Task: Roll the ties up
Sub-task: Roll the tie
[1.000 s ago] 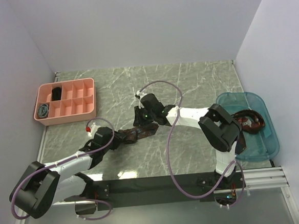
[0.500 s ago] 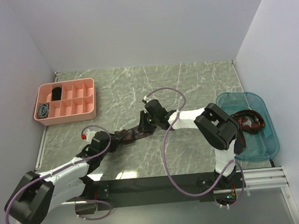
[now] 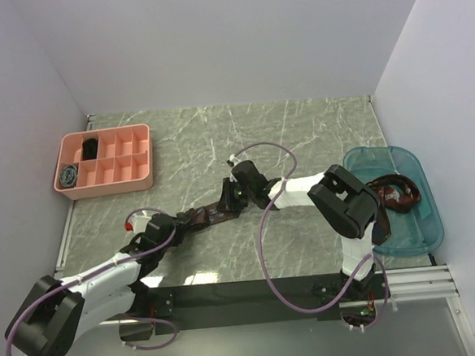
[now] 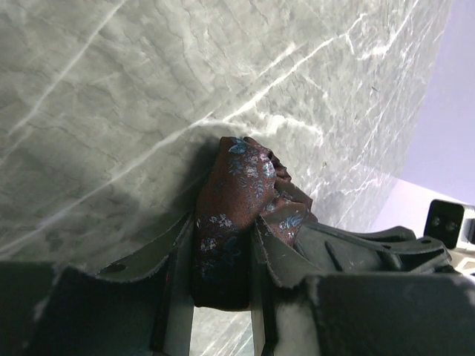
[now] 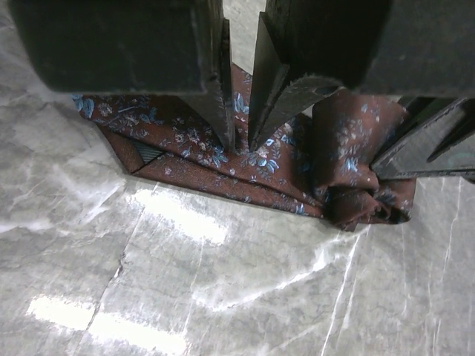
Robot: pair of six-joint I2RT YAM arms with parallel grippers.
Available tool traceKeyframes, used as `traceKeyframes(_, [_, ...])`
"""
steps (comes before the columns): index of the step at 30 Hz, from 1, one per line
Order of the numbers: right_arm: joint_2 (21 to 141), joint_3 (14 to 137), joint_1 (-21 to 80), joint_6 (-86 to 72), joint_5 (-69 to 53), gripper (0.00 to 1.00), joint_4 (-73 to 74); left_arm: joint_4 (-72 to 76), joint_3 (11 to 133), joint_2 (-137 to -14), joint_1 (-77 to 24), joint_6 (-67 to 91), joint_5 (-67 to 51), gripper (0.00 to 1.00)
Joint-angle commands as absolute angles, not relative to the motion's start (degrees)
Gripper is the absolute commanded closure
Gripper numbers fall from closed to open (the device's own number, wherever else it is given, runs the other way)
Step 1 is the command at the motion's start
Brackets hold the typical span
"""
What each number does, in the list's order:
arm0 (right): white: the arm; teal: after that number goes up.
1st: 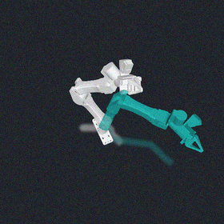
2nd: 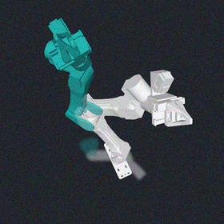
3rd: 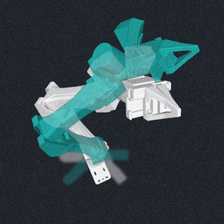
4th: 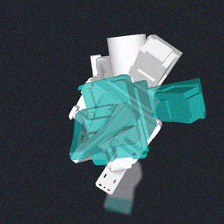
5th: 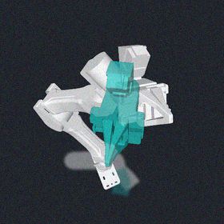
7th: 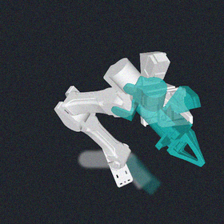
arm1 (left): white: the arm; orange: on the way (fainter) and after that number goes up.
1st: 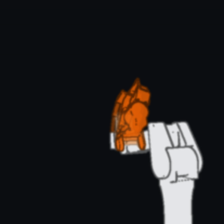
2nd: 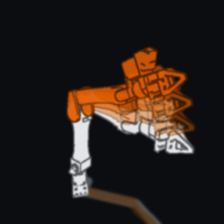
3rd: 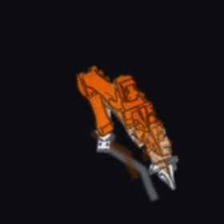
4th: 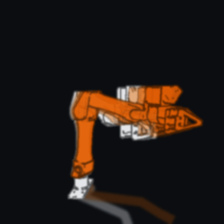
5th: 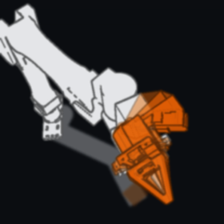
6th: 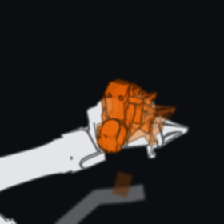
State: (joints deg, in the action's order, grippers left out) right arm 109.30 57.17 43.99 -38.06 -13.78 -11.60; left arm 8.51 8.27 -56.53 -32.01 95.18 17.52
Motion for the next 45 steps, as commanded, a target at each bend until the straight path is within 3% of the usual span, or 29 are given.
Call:
traceKeyframes(1, [108.0, 55.2, 43.3, -36.2, -13.1, 0.79, -7.3, 2.2, 7.6, -58.2, -31.6, 95.8, 24.3, 0.96])
traceKeyframes(11, [101.0, 56.2, 44.7, -38.5, -19.5, 0.53, -15.2, 2.4, 8.1, -60.1, -32.2, 95.9, 24.0, 0.98])
traceKeyframes(19, [107.9, 63.6, 47.8, -37.2, -25.3, 0.49, -14.2, 2.6, 8.1, -60.3, -32.4, 96.1, 23.7, 0.98])
traceKeyframes(28, [115.1, 66.8, 48.1, -35.5, -27.0, 0.54, -12.6, 2.8, 7.6, -59.9, -32.5, 96.8, 23.5, 0.98])
traceKeyframes(32, [117.3, 67.0, 48.1, -34.9, -26.5, 0.73, -12.0, 3.2, 7.6, -59.9, -32.5, 96.8, 22.8, 0.98])
traceKeyframes(35, [118.7, 67.4, 48.0, -34.3, -26.0, 0.80, -11.2, 4.0, 7.3, -59.9, -32.5, 95.9, 21.4, 0.91])
traceKeyframes(38, [119.5, 68.2, 48.0, -33.6, -25.6, 0.82, -9.8, 3.3, 7.6, -58.7, -32.5, 93.8, 19.9, 0.74])
traceKeyframes(39, [119.8, 68.6, 47.9, -33.3, -25.6, 0.82, -9.6, 3.1, 7.7, -58.2, -32.5, 93.1, 19.4, 0.61])
traceKeyframes(41, [120.0, 68.8, 47.7, -33.0, -25.7, 0.83, -8.9, 2.5, 7.8, -56.7, -32.5, 90.5, 19.2, 0.49])
traceKeyframes(42, [119.9, 69.0, 47.7, -33.0, -25.8, 0.83, -8.8, 1.7, 7.7, -54.9, -32.5, 89.7, 19.2, 0.38])
traceKeyframes(45, [119.9, 69.4, 47.2, -32.5, -26.5, 0.83, -8.3, 0.6, 7.0, -51.0, -32.3, 85.4, 18.8, 0.25])
